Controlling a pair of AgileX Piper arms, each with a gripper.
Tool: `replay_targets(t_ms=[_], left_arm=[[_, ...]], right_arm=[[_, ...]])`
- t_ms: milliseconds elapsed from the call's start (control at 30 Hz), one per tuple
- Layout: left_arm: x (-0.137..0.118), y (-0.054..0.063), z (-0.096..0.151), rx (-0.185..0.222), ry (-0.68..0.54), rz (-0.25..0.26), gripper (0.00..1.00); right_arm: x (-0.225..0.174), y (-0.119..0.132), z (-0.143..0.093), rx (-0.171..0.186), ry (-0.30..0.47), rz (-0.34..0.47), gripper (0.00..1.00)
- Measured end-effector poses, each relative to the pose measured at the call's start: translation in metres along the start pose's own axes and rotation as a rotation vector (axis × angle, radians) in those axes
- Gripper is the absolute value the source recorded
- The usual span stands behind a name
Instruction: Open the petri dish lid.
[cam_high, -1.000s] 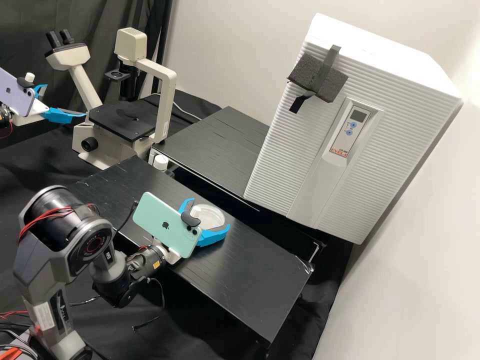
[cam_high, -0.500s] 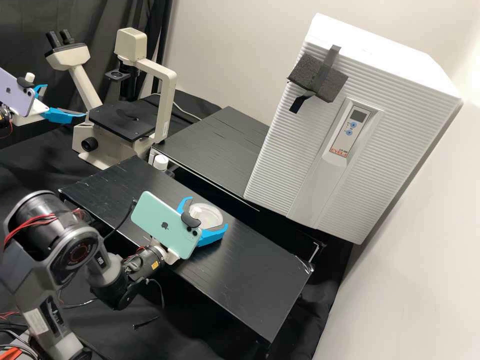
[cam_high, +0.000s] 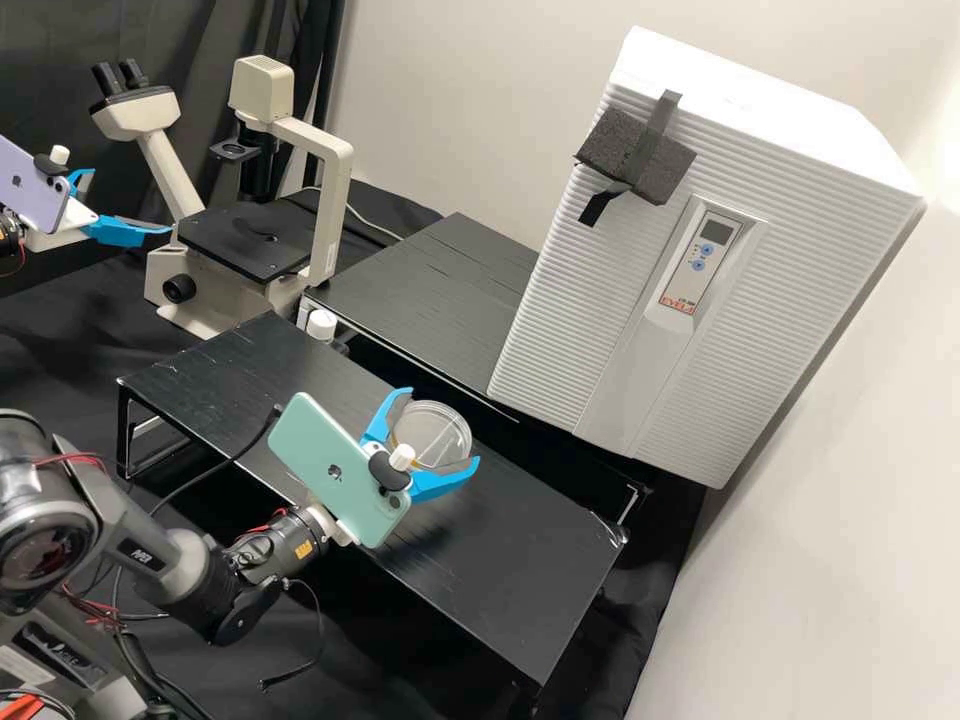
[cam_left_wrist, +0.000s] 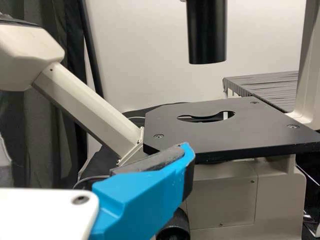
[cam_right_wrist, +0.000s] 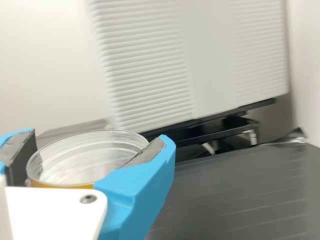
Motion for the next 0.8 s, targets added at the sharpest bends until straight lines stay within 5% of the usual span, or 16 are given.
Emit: replay_targets(t_ms=[400,700,800], left_arm=[[0.000,0.000,0.000,0.000,0.000,0.000,1.00],[0.000,0.000,0.000,0.000,0.000,0.000,1.00],[0.000,0.000,0.000,0.000,0.000,0.000,1.00]], right_arm=[[-0.008,-0.005,-0.010,-0.083,0.086,-0.079,0.00],[-0.003,-0.024,0.006,-0.162,0.051,-0.250,0.00],[-0.002,-0.026,0.009,-0.160,0.032,-0.266,0.00]])
